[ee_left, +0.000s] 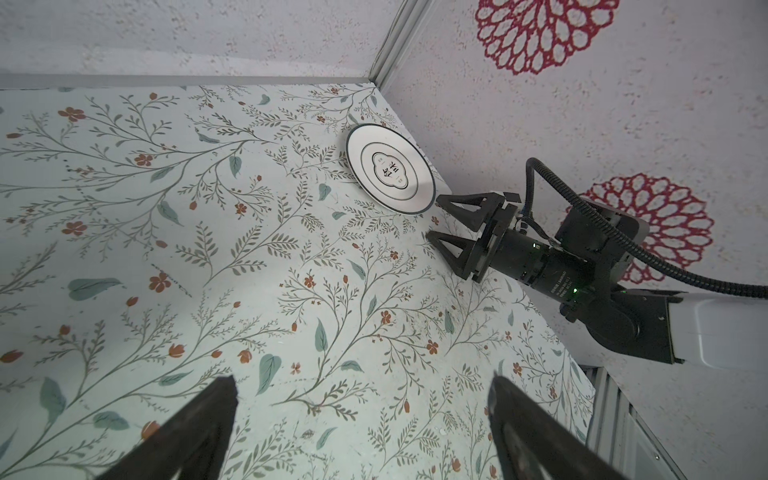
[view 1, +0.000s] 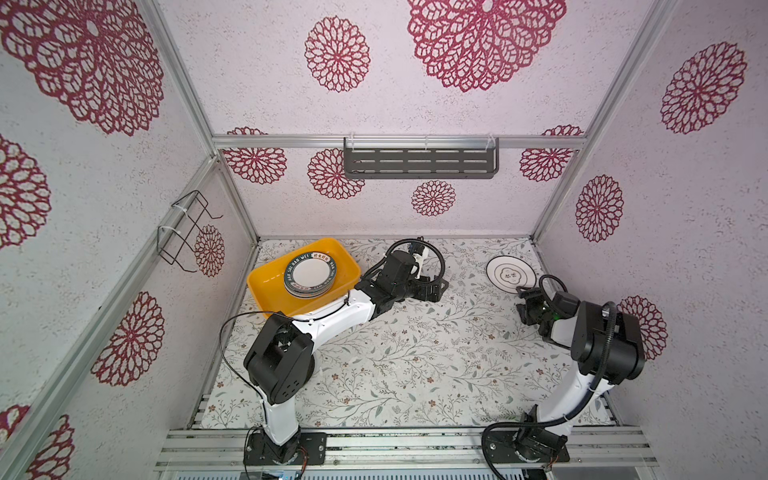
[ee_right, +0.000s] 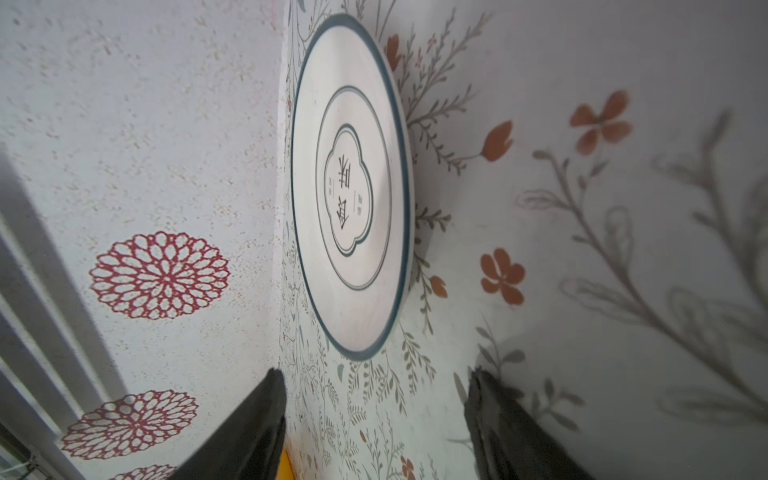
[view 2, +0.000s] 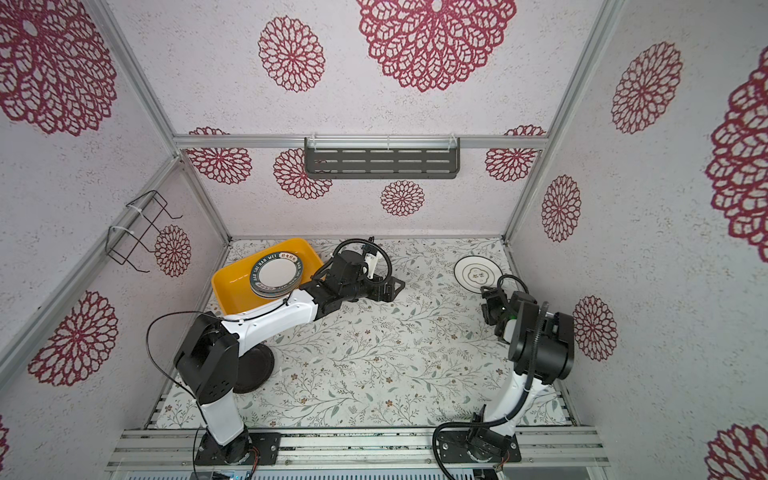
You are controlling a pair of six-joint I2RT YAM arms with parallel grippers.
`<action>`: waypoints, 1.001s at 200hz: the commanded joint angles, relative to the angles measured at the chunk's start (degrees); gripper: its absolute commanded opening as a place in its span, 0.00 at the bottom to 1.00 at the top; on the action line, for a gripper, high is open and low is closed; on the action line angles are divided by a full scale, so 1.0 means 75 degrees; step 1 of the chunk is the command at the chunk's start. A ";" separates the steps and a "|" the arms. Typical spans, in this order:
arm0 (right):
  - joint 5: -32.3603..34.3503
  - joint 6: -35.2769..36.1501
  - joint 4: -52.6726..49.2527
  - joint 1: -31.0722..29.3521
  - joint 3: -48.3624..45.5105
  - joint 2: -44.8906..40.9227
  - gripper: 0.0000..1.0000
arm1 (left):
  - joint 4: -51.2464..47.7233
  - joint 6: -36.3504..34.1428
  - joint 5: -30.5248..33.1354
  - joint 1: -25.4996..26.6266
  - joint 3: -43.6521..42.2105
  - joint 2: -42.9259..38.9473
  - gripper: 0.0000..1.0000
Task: Place the plates into the plastic bin on the countertop
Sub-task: 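Grip the white cloud-emblem plate's edge with the right gripper while the left reaches forward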
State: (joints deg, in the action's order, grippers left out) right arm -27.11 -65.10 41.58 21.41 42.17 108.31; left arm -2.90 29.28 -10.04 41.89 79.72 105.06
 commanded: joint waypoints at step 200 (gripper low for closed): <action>0.0389 -0.1479 0.1187 -0.0194 0.0121 0.1505 0.05 | -0.0482 0.0142 0.1527 -0.0020 -0.0316 -0.0520 0.97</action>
State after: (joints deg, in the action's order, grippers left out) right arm -24.80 -74.46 51.16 20.40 45.19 117.43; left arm -5.93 30.26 0.78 41.87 77.84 103.57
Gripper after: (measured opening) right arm 0.068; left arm 0.972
